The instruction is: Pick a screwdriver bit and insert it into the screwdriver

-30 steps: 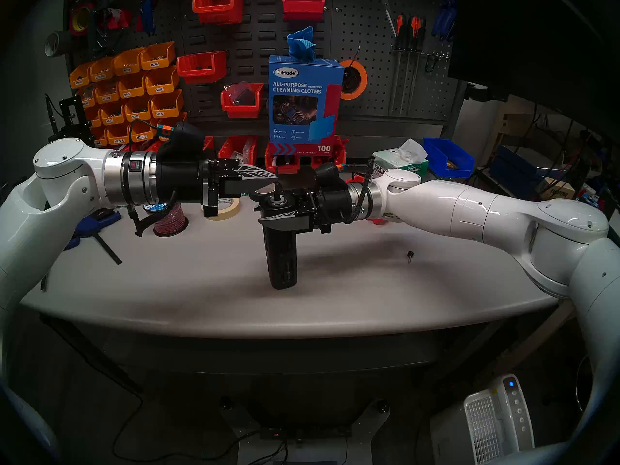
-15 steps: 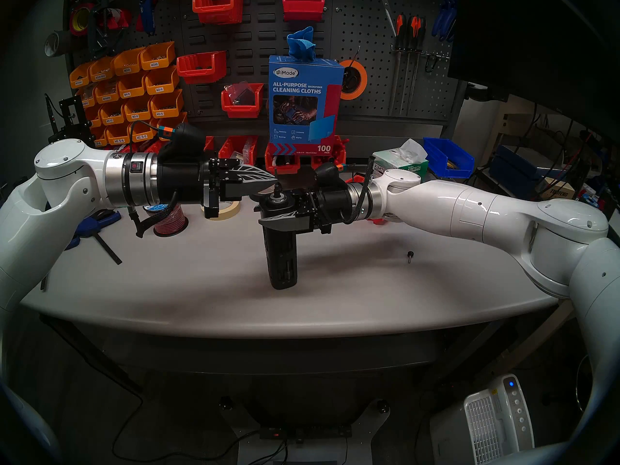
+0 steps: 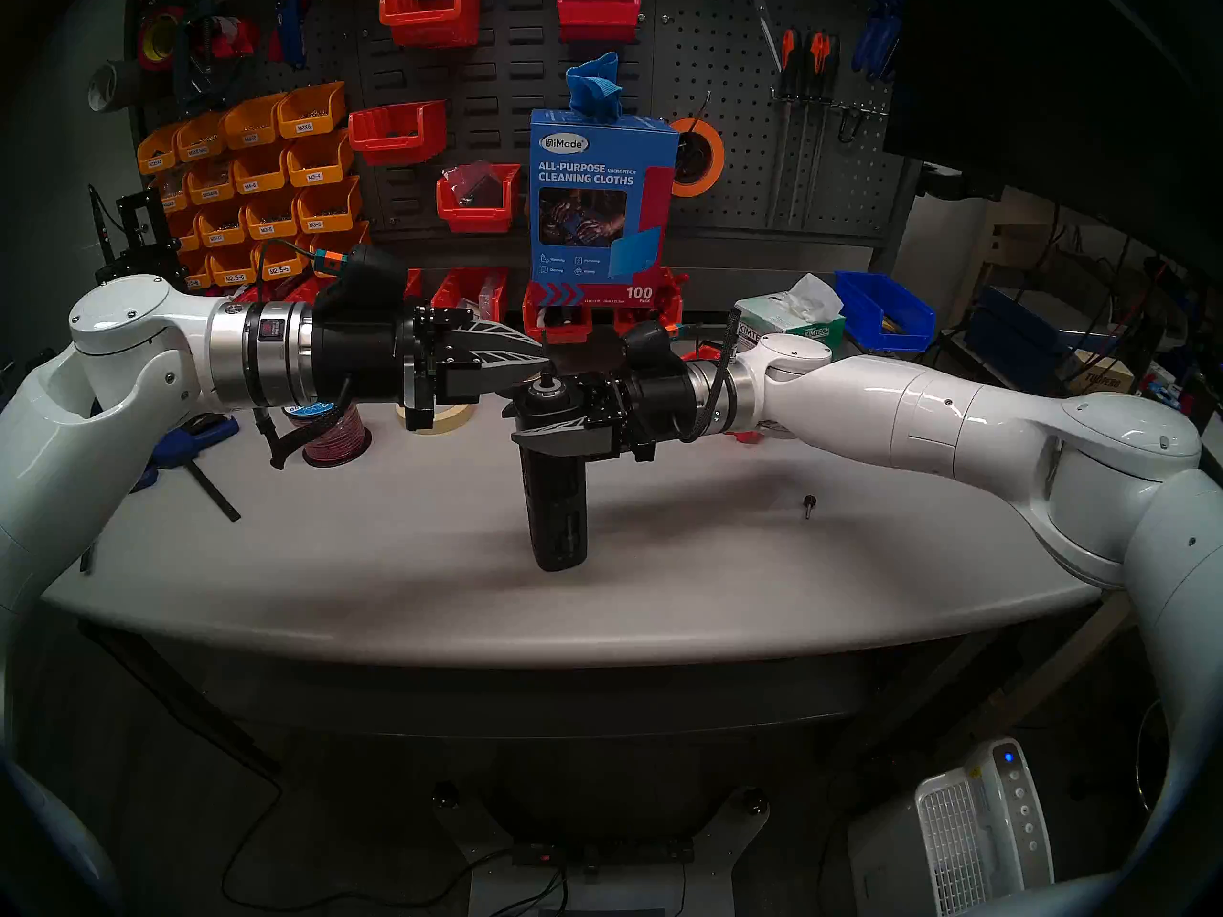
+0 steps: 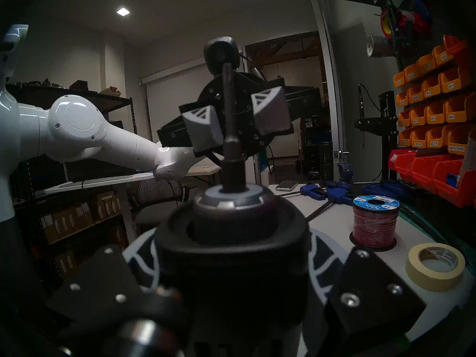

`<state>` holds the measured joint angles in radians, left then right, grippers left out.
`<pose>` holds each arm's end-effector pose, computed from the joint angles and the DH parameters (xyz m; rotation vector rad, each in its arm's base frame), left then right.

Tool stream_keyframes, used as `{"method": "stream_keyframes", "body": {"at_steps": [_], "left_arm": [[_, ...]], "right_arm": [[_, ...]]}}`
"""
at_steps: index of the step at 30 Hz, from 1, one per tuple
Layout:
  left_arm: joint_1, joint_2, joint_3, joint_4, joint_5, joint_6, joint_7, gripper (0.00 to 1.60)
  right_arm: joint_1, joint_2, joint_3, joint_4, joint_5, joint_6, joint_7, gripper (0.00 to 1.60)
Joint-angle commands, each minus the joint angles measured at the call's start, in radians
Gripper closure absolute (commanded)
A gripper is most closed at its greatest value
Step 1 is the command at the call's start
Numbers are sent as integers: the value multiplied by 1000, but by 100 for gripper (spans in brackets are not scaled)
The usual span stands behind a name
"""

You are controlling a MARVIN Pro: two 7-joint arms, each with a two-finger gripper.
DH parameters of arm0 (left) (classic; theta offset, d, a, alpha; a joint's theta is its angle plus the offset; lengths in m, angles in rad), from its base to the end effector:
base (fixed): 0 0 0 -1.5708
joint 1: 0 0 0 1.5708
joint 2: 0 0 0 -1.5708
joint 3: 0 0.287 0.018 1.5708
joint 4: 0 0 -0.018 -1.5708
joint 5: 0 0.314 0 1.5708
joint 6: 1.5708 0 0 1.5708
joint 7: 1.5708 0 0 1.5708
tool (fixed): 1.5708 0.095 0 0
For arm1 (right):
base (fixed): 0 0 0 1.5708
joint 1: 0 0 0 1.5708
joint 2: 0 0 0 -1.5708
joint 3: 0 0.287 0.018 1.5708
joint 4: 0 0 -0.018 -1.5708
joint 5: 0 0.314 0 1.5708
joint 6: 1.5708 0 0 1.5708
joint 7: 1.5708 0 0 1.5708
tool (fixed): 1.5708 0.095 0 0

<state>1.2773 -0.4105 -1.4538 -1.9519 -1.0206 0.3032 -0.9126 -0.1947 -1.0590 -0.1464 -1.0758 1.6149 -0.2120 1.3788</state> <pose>0.3623 0.0681 -0.0288 1.5251 -1.2887 1.4481 0.4804 0.1136 -0.1381 -0.9531 -1.2550 -0.8821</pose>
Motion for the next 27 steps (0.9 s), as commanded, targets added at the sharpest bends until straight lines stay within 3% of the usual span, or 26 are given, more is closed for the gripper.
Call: {"method": "stream_keyframes", "body": {"at_steps": [1,4,8,11,13,16,22,27], "left_arm": [[-29,-5,-25,4,-19,-5,-3,41],[-31,-5,-26,3,-20,-3,-2,43],[-31,-9,-33,4,-26,-7,-2,22],[-31,-10,-42,3,-28,-10,4,22],[-32,-12,-47,3,-30,-13,3,0],[-31,-12,-55,2,-29,-15,7,0],[-1,-3,-123,2,-46,-36,36,0],[97,3,-234,-19,-44,-54,118,0]], "right_arm": [[25,-2,27,-1,19,2,0,124],[24,-4,27,0,19,2,0,124],[24,-3,26,-1,19,3,-1,124],[24,0,25,-3,18,3,-2,123],[25,1,24,-4,16,2,-4,120],[24,4,25,-7,16,-1,-11,119],[24,4,26,-4,15,-5,-20,115],[25,6,25,-8,13,-10,-31,114]]}}
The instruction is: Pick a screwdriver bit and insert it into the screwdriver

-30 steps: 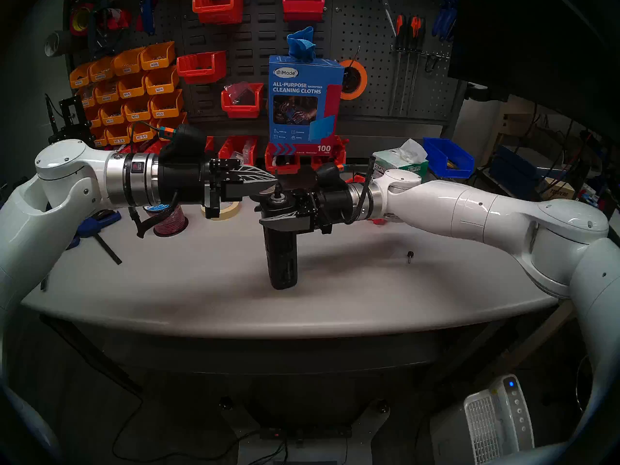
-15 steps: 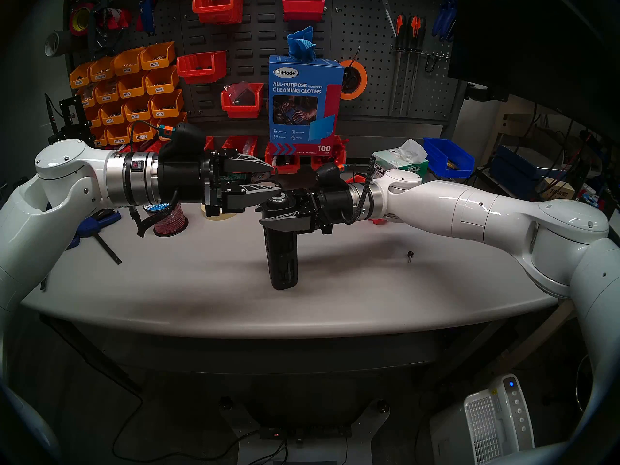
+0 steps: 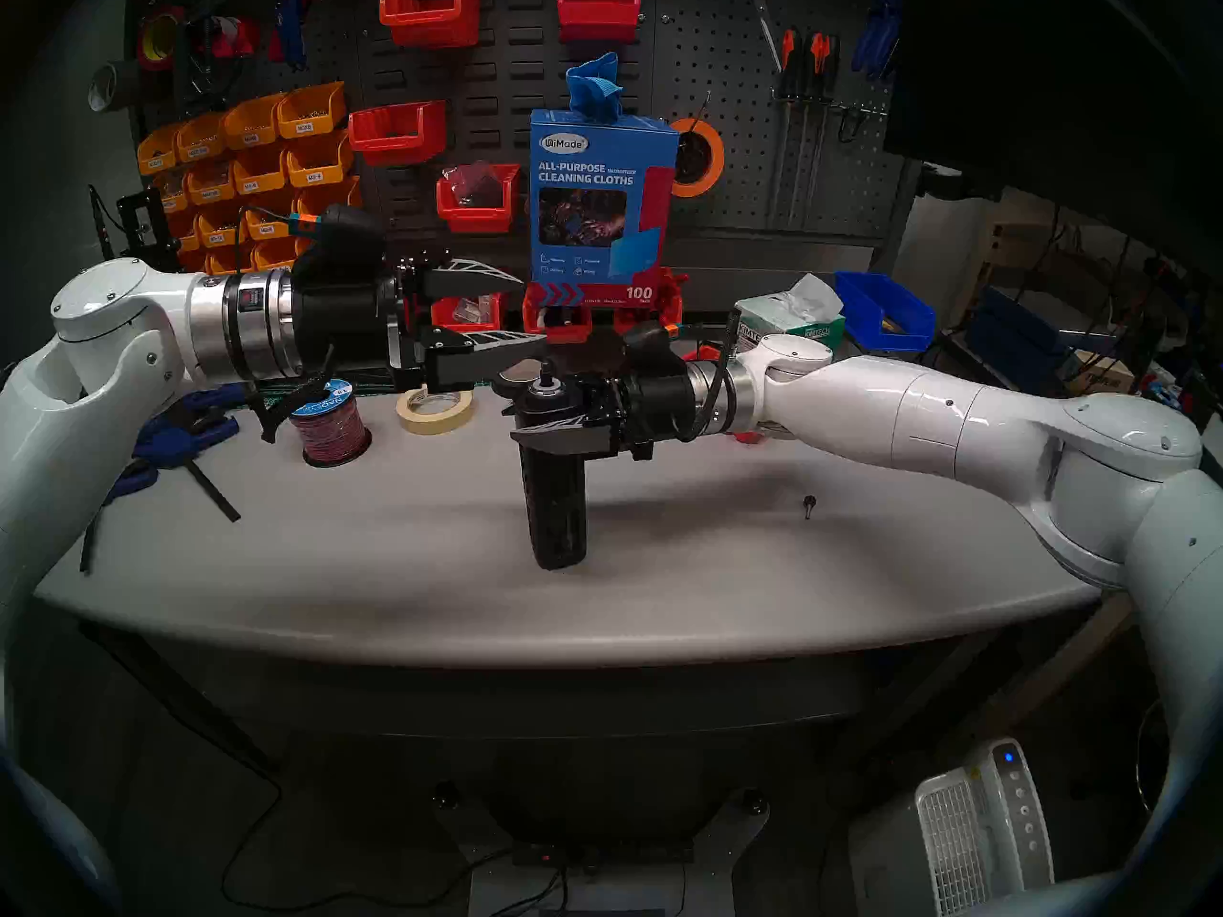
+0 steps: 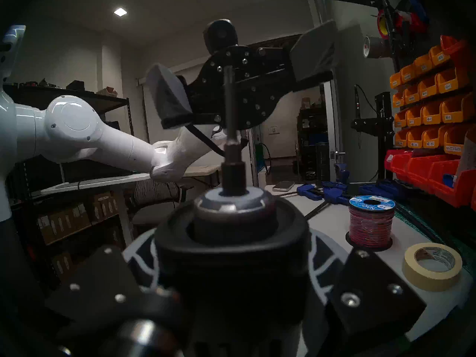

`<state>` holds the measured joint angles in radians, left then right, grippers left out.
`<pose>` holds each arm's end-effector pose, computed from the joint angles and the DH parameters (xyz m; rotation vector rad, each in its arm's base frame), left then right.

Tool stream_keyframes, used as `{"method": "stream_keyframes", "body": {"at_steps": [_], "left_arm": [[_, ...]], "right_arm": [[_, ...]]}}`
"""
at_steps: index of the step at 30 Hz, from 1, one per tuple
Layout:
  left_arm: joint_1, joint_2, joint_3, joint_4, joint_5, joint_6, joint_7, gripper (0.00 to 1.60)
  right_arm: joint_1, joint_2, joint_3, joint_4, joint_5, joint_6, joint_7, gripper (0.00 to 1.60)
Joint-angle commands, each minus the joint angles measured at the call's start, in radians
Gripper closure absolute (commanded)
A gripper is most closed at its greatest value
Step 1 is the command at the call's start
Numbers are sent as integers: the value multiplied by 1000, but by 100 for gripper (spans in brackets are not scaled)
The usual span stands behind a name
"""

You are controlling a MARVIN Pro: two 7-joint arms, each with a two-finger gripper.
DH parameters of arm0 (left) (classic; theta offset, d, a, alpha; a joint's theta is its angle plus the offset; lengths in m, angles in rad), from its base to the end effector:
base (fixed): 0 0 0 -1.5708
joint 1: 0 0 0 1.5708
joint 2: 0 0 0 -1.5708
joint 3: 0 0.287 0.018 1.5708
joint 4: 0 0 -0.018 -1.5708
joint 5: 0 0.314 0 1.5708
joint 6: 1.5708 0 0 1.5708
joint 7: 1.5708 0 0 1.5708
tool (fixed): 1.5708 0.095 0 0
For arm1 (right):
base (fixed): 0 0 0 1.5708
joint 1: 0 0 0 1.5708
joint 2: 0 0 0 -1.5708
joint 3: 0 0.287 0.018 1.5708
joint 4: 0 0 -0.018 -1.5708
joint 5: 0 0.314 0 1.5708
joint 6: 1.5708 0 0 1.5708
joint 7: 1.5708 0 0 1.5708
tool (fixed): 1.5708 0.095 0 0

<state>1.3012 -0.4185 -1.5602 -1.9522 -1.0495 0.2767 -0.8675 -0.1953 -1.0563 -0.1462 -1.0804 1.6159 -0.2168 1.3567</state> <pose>0.3631 0.0823 0.0006 1.4886 -1.2498 1.6049 0.4815 0.1141 -0.1383 -0.9657 -1.2477 -0.9005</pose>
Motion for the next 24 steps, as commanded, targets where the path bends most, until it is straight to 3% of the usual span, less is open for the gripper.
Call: {"method": "stream_keyframes", "body": {"at_steps": [1,5,6,9,14,15,17,20,24], "left_arm": [[94,10,-146,-25,-12,-29,91,0],[151,-7,-194,-40,-1,-25,125,0],[198,-9,-228,-53,9,-31,150,0],[192,-54,-222,-57,43,-16,193,0],[294,-112,-253,-135,109,-30,281,0],[287,-119,-239,-136,121,-26,284,0],[376,-144,-284,-165,136,-33,330,0],[354,-175,-265,-166,162,-22,349,0],[427,-230,-336,-211,196,-35,392,0]], "right_arm": [[24,4,26,-3,14,-8,-15,114],[25,3,25,-3,13,-9,-19,112],[25,4,24,-3,12,-9,-23,113],[23,5,22,-2,10,-14,-32,113],[18,8,20,0,11,-20,-41,112],[18,9,20,0,11,-21,-41,112],[17,11,20,-1,12,-24,-44,114],[17,13,20,-3,12,-26,-45,114],[16,16,20,-7,13,-29,-49,113]]}}
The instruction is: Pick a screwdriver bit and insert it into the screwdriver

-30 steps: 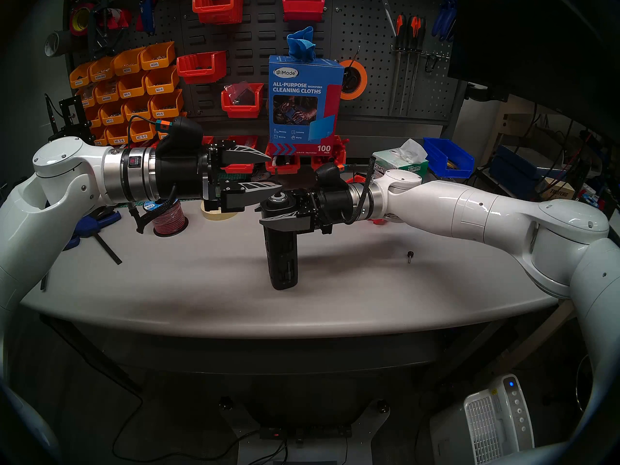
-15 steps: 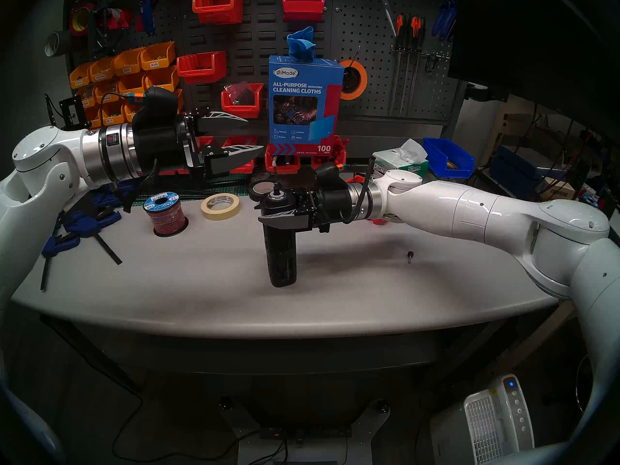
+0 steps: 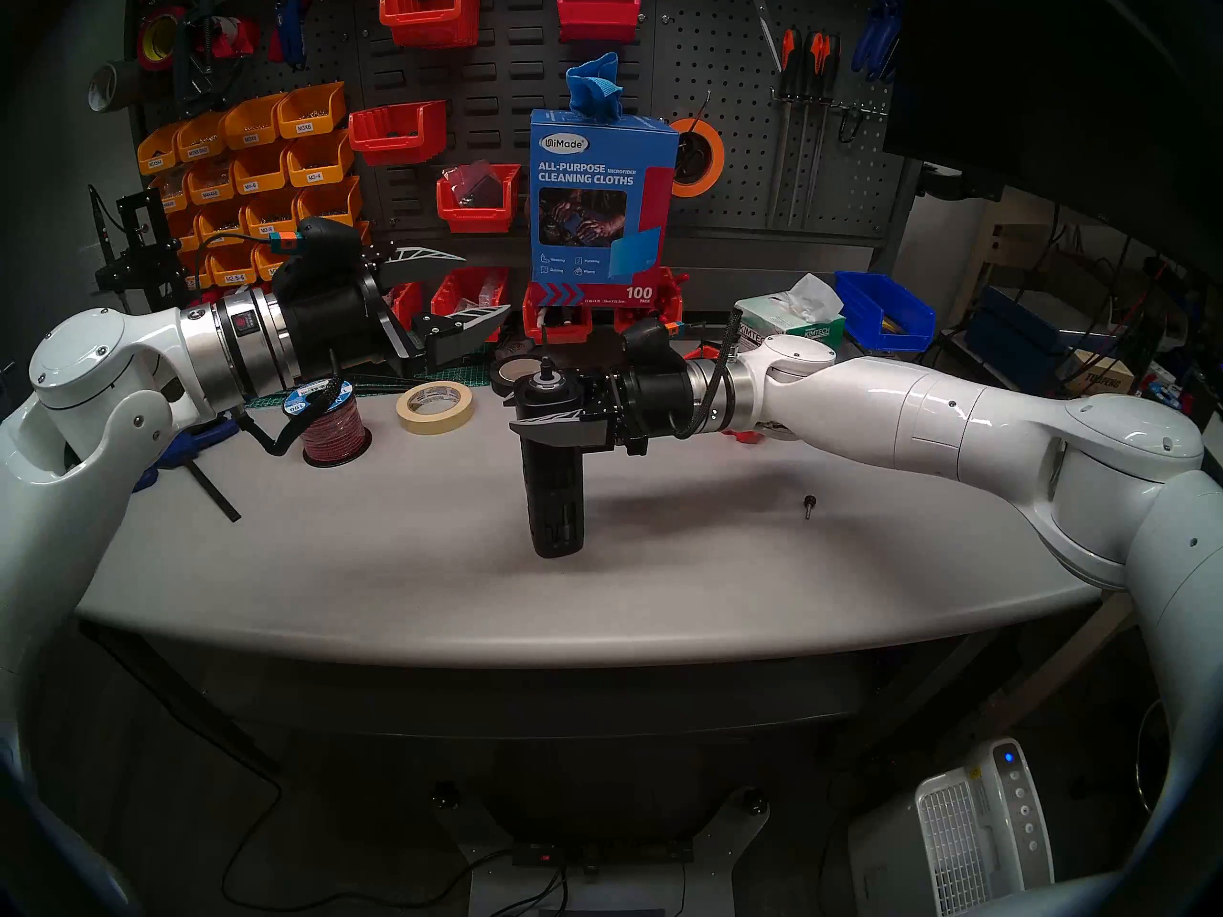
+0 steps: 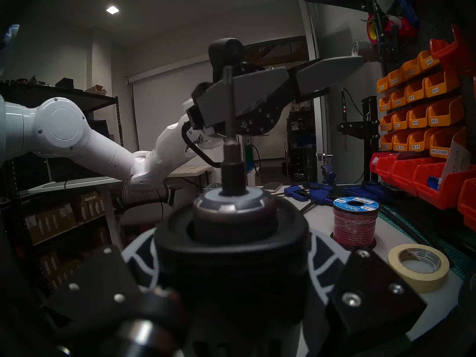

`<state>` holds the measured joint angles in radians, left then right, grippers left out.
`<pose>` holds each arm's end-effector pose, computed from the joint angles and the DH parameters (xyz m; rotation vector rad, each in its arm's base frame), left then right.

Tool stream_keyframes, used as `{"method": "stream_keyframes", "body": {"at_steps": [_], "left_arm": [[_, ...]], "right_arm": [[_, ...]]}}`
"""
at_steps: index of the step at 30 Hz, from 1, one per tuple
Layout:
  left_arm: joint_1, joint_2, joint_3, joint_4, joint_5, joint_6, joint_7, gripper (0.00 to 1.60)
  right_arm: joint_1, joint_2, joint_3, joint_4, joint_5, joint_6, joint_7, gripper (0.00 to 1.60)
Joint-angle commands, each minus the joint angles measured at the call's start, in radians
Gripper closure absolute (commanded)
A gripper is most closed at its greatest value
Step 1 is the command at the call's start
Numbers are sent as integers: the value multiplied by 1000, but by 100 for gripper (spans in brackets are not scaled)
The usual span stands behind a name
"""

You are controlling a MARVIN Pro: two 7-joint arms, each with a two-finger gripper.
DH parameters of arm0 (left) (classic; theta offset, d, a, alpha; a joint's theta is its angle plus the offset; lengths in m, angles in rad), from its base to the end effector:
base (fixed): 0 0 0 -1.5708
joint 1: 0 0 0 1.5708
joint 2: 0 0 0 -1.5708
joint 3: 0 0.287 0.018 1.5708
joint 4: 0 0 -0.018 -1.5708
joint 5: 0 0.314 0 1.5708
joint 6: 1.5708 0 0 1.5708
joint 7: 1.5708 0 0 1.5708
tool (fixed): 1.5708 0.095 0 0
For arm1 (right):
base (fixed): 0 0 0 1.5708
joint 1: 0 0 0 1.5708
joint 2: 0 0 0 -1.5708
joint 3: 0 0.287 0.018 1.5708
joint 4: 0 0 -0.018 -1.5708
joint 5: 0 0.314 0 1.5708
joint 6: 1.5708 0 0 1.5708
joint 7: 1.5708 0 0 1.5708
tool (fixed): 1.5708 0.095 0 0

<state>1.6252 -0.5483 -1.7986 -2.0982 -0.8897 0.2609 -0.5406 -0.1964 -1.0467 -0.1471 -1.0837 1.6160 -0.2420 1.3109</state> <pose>0.3541 0.0890 -0.0338 1.6983 -1.0374 1.9134 0.4857 0.1115 -0.1390 -0.9915 -1.2377 -0.9567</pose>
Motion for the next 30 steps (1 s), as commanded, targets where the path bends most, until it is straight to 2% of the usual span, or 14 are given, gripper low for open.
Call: {"method": "stream_keyframes", "body": {"at_steps": [1,7,9,14,19,21,24,30], "left_arm": [[114,-112,-110,-78,54,-22,75,0],[217,-196,-209,-159,119,-26,118,0],[232,-206,-224,-174,136,-25,129,0],[321,-280,-293,-232,177,-29,144,0],[364,-313,-314,-259,196,-41,150,0],[370,-319,-317,-264,201,-45,148,0],[376,-325,-320,-269,204,-48,145,0],[390,-337,-321,-272,210,-50,142,0]], "right_arm": [[17,7,20,-5,13,-5,-4,114],[15,9,21,-11,15,-11,-12,114],[15,10,21,-14,16,-13,-15,114],[14,14,21,-22,16,-18,-27,115],[16,16,20,-26,16,-17,-31,108],[18,17,19,-28,14,-16,-33,92],[19,19,19,-31,13,-16,-36,85],[22,24,18,-40,11,-16,-44,80]]}}
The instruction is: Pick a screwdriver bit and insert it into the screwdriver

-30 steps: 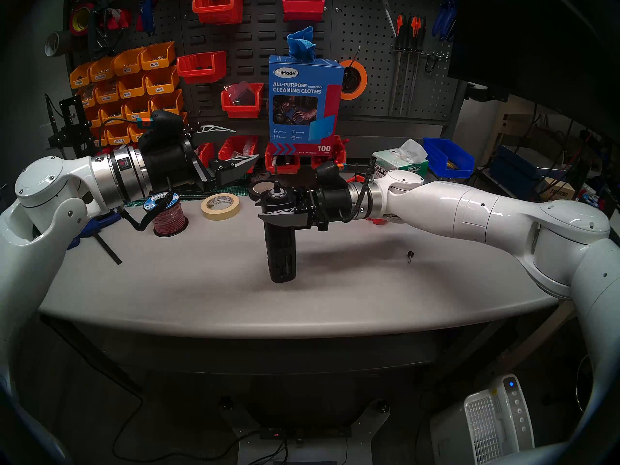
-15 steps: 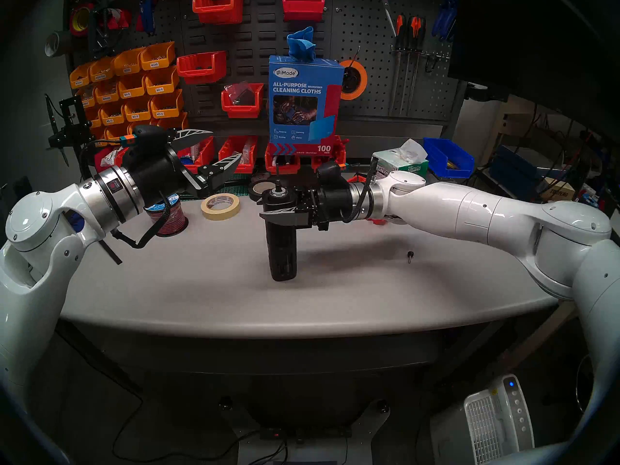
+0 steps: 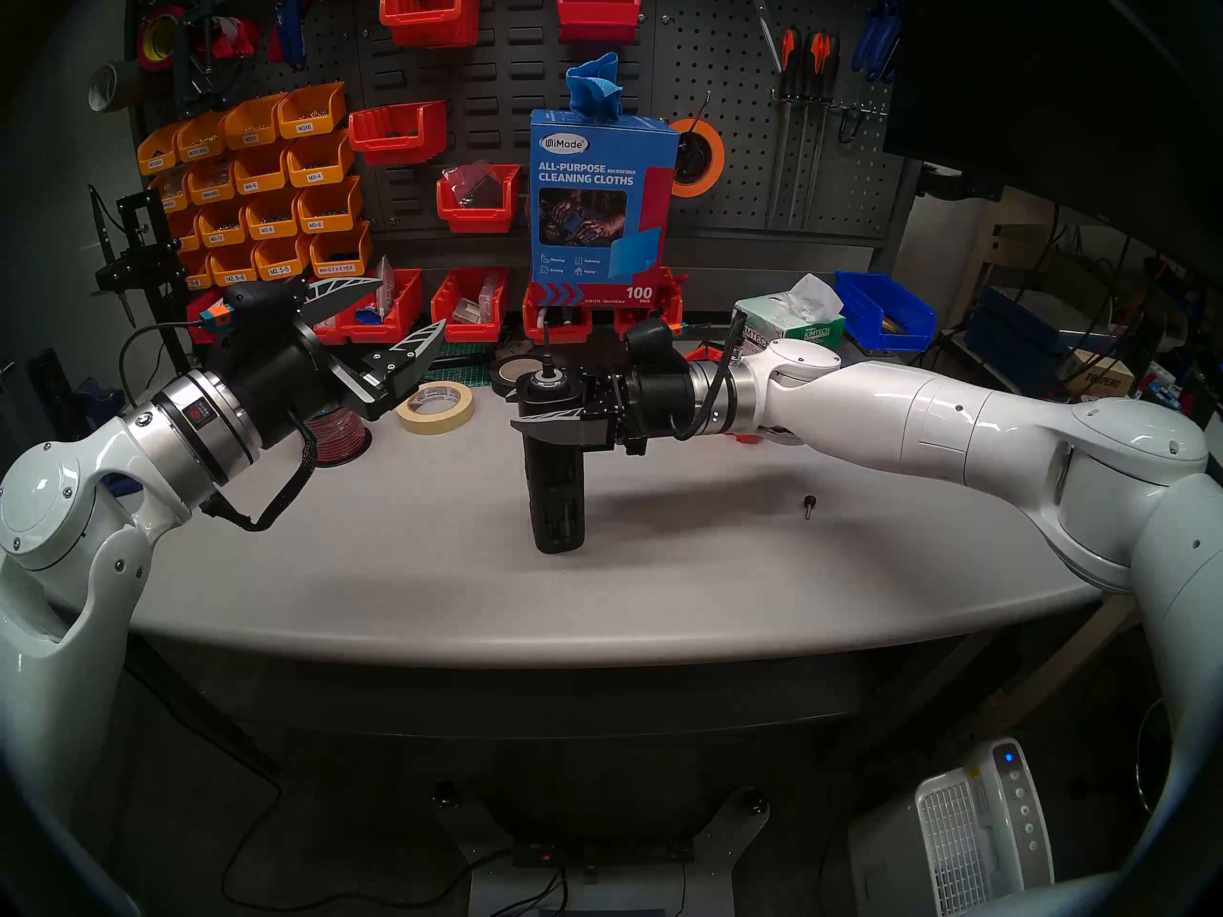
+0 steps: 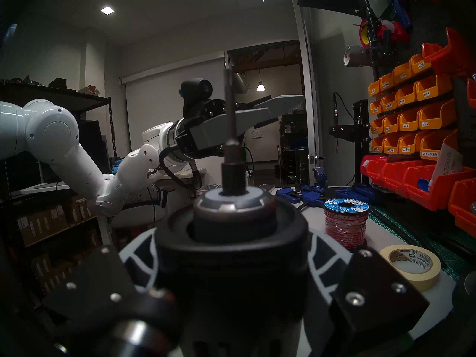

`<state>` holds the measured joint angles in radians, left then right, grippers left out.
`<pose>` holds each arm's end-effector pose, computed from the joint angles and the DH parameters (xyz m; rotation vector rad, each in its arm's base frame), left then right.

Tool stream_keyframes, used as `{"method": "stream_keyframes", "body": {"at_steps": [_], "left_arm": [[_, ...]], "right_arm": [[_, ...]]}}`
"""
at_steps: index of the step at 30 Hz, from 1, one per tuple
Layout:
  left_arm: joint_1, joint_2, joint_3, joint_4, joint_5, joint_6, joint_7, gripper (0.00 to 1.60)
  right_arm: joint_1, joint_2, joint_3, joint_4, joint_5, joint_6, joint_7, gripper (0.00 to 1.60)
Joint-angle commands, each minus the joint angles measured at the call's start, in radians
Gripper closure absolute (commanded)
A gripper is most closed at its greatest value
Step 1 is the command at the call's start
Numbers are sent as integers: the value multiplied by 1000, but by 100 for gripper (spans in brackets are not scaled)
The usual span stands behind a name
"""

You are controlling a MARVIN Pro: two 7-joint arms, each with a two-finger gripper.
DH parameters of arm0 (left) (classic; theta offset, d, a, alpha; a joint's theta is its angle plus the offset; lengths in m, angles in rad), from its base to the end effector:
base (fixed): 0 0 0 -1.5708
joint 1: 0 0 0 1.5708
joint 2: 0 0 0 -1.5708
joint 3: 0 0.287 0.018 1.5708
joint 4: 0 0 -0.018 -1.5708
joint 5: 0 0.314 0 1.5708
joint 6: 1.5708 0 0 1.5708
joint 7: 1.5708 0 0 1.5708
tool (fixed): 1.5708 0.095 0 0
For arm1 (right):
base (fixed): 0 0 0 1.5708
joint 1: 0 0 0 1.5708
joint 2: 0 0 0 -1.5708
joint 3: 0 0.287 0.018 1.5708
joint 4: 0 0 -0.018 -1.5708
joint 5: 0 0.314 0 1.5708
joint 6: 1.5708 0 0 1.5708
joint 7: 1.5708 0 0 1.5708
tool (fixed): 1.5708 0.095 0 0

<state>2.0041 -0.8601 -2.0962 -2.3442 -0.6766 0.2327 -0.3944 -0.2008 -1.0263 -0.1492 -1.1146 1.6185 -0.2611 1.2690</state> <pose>0.2912 0.1017 -0.0613 1.8119 -0.8003 2.2114 0.4836 0.1098 -0.1408 -1.0056 -1.2207 -0.9912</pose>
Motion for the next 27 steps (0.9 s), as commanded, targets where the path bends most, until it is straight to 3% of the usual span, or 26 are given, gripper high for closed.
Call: {"method": "stream_keyframes", "body": {"at_steps": [1,2,4,13,14,15,27], "left_arm": [[14,-26,-24,-26,-2,-22,-5,0],[15,-27,-24,-26,-1,-23,-5,0],[16,-28,-25,-27,0,-23,-7,0],[22,-36,-30,-31,5,-22,-11,0],[22,-38,-31,-32,6,-21,-12,0],[23,-39,-33,-33,6,-21,-13,0],[33,-61,-35,-38,18,-22,-16,0]], "right_arm": [[28,5,19,-11,8,3,-3,74],[28,6,19,-12,7,3,-4,61],[29,7,19,-14,6,3,-5,55],[32,12,18,-20,4,2,-10,41],[33,12,18,-20,4,2,-9,19],[33,13,19,-21,4,2,-9,11],[44,23,27,-36,5,-9,-17,7]]}}
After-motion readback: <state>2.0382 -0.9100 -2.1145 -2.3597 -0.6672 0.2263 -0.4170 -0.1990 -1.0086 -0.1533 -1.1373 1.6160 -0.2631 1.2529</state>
